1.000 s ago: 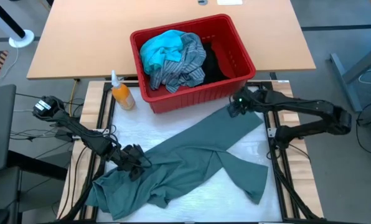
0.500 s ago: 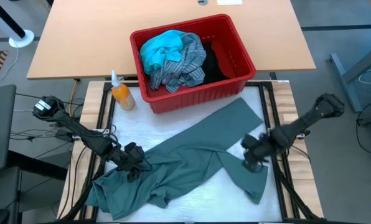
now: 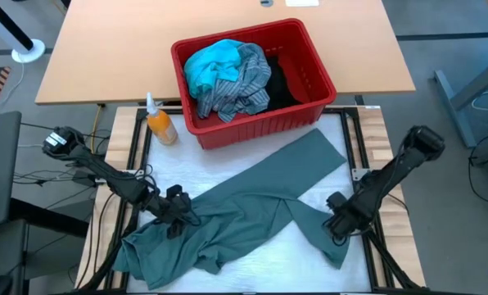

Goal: Fold Laundry from Bin
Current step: Fold the dark blue pants

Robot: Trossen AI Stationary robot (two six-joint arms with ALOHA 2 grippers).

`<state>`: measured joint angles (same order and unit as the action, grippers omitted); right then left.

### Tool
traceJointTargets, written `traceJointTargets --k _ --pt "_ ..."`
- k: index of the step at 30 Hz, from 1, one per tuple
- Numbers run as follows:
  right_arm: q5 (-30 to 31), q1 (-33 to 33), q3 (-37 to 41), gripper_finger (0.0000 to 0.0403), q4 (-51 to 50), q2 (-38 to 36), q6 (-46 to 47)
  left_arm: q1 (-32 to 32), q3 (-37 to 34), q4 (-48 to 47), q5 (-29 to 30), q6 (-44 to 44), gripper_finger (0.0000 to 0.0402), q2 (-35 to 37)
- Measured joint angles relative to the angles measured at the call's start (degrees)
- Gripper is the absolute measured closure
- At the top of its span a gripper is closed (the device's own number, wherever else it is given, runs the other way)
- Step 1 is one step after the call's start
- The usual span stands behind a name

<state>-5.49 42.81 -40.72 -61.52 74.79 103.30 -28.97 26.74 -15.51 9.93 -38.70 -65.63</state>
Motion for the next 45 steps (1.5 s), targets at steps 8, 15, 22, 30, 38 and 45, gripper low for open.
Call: traceJointTargets --k 8,15,22,30,38,45 --pt "-0.88 -0.07 3.15 0.0179 1.62 1.48 -1.91 0.30 0.00 0.01 -4.62 -3.48 0.0207 0.00" --pt "-7.40 -0.09 8.63 0.0209 12.01 1.26 -0.95 0.30 0.00 0.04 -4.30 -7.68 0.0207 0.00" --pt "-7.48 -1.05 6.51 0.0374 10.90 -0.03 -5.99 0.31 0.00 0.81 -5.36 -10.38 0.0207 0.00" --pt "-1.91 -4.27 -8.32 0.0369 -10.39 -4.18 -14.27 0.30 2.42 5.06 -10.95 -10.43 0.0207 0.15" --pt "14.87 -10.69 -27.32 0.0376 -28.07 -6.95 -24.04 0.30 8.15 5.13 -6.12 -9.81 0.0207 0.15" --pt "23.44 -21.00 -36.40 0.0376 -28.39 -9.30 -38.10 -0.77 10.29 6.49 -1.03 -11.92 0.0207 -0.80"
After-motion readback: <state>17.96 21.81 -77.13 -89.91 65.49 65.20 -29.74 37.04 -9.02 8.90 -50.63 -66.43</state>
